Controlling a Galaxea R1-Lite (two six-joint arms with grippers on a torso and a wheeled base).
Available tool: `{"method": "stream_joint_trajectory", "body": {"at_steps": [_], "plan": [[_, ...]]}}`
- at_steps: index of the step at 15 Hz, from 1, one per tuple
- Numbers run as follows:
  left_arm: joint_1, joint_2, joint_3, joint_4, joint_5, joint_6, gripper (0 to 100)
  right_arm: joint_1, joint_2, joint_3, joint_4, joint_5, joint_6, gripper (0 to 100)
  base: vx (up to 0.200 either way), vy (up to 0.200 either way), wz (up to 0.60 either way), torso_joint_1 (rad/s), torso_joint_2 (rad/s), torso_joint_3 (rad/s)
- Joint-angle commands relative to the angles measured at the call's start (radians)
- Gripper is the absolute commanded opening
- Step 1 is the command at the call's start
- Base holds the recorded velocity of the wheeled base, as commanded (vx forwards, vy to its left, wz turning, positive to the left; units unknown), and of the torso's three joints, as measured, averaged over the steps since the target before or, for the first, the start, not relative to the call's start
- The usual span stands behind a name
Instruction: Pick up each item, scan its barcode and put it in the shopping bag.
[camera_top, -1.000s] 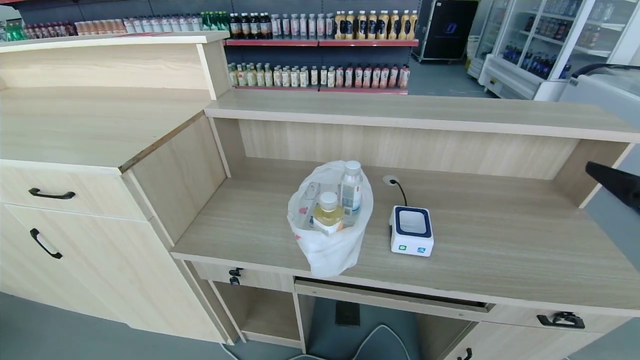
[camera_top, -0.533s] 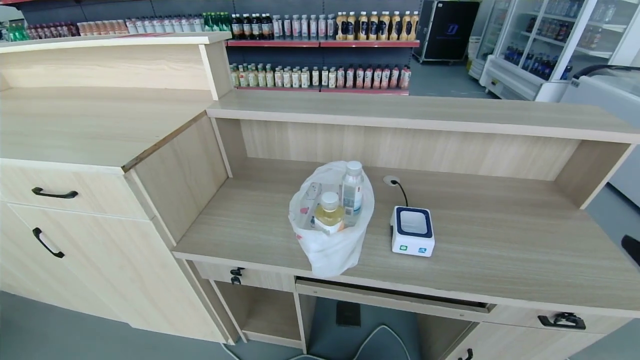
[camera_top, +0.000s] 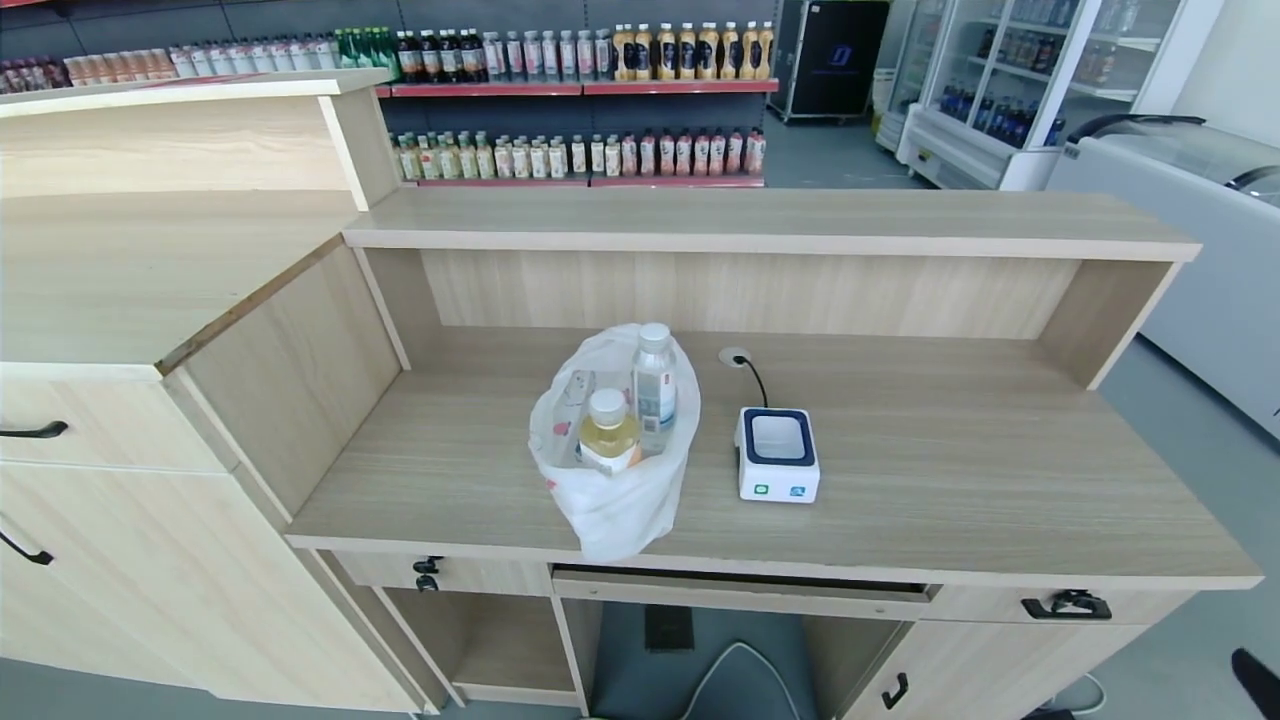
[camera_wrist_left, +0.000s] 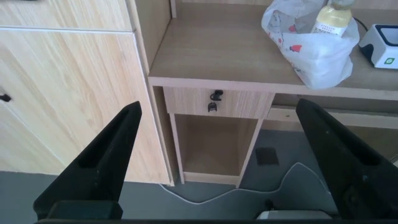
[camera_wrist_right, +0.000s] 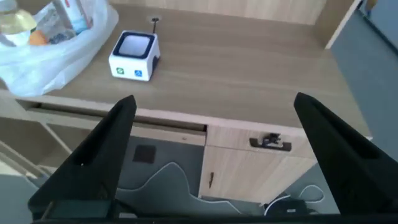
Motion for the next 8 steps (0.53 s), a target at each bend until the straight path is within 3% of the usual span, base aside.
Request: {"method": "stream_joint_trajectory", "body": {"at_steps": [1,3,8], "plan": [[0.000,0.000,0.000,-0.001,0.000,0.000,100,-0.008,-0.177,0.036,0.163,0.066,0.046,100,0.000,0.000,0.00,0.000,0.00,0.000],[0.000,0.000,0.000,-0.001,0.000,0.000,100,-0.052,-0.308,0.036,0.301,0.065,0.086,100,0.000,0.000,0.00,0.000,0.00,0.000],[0.000,0.000,0.000,0.001,0.000,0.000,100,-0.029,-0.411,0.036,0.301,0.076,0.161,100,0.000,0.000,0.00,0.000,0.00,0.000]]}}
